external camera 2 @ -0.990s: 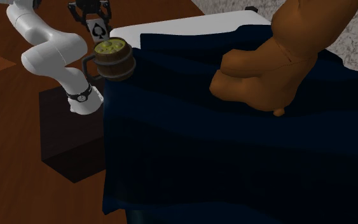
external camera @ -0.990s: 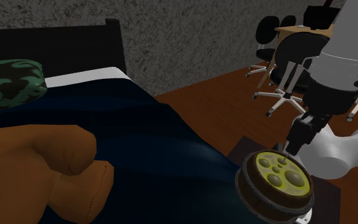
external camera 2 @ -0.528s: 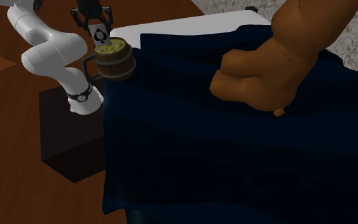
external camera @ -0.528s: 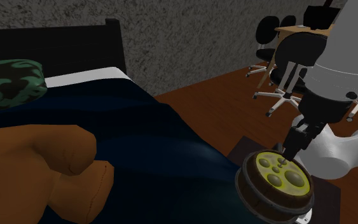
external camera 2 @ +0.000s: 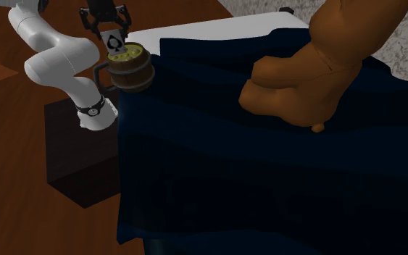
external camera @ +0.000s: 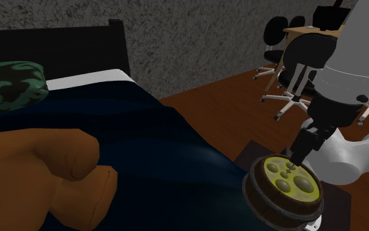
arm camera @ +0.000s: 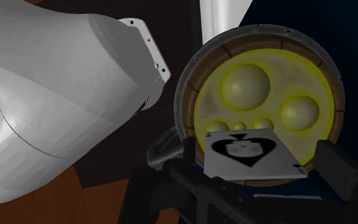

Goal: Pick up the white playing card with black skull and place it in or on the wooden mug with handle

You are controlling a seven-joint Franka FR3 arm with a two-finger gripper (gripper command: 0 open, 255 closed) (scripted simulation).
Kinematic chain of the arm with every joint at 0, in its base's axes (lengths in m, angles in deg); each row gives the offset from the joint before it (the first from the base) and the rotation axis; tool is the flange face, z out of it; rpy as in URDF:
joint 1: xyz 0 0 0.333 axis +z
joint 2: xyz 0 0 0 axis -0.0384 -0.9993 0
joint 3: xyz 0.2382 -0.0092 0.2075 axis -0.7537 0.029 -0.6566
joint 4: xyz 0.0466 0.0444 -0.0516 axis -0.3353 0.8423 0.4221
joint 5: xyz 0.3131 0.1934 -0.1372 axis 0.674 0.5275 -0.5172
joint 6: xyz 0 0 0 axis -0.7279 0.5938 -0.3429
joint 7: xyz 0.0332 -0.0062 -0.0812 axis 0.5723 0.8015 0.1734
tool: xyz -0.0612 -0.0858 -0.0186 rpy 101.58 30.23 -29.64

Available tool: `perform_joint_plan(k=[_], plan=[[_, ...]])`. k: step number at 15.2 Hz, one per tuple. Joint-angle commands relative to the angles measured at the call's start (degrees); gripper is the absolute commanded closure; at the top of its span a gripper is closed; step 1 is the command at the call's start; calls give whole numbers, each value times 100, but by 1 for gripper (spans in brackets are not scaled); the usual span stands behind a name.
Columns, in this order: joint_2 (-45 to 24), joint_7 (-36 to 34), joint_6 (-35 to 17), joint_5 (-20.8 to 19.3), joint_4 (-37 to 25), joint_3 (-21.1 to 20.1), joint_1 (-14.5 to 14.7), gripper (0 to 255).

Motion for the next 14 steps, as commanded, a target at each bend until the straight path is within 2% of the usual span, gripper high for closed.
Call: perform_joint_plan(k=[1, 2, 6, 14], plan=[[0, 0, 0, 0, 0, 0, 0, 0], [0, 0, 0, 0, 0, 0, 0, 0], [-499, -34, 401, -222, -893, 218, -120, 0], [-499, -34, 400, -222, -891, 218, -120, 0]])
